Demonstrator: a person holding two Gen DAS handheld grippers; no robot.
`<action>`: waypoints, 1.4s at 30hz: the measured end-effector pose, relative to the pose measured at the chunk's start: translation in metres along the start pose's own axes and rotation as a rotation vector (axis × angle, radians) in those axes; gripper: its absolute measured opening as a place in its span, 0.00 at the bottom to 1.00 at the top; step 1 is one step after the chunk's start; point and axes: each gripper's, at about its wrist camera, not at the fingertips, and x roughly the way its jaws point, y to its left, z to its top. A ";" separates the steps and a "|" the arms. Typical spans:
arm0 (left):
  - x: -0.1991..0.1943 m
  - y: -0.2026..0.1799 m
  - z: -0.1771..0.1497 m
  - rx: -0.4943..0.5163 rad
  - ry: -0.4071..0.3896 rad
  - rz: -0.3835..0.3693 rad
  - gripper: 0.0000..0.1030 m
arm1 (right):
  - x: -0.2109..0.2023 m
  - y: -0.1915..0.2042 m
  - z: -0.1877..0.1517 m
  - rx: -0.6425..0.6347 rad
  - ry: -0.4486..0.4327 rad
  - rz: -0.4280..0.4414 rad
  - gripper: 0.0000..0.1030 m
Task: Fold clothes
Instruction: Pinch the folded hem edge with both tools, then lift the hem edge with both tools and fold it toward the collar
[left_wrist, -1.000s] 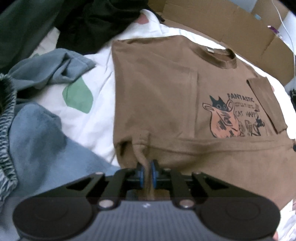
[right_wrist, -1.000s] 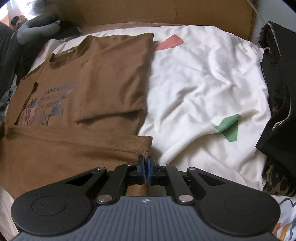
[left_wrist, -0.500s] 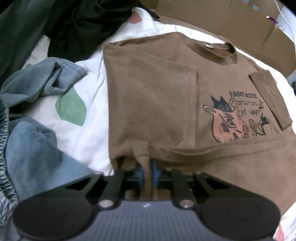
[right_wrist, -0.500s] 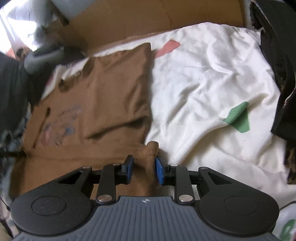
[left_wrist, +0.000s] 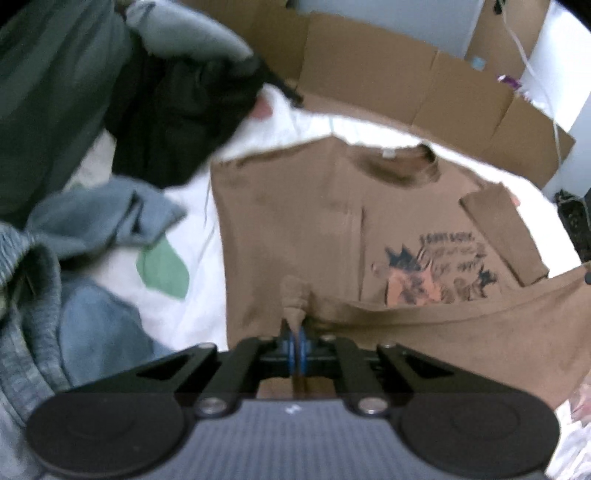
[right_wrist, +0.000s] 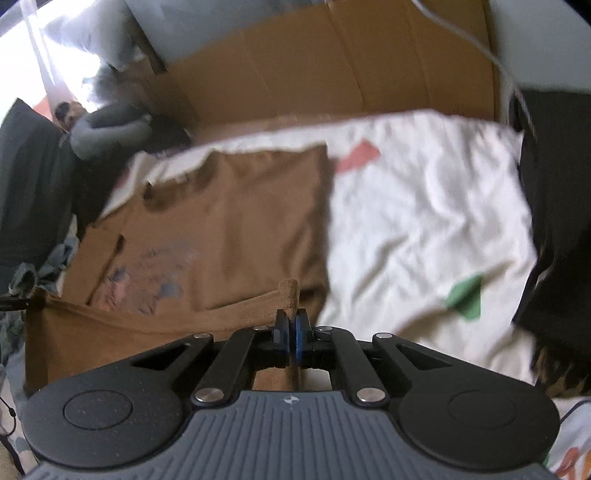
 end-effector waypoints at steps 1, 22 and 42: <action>-0.004 0.001 0.005 -0.007 -0.017 0.003 0.03 | -0.005 0.004 0.005 -0.007 -0.011 -0.004 0.01; 0.026 0.015 0.095 -0.078 -0.104 0.075 0.03 | 0.023 0.023 0.105 -0.114 -0.046 -0.123 0.01; 0.066 0.023 0.138 -0.092 -0.071 0.171 0.03 | 0.083 0.047 0.165 -0.124 -0.058 -0.190 0.01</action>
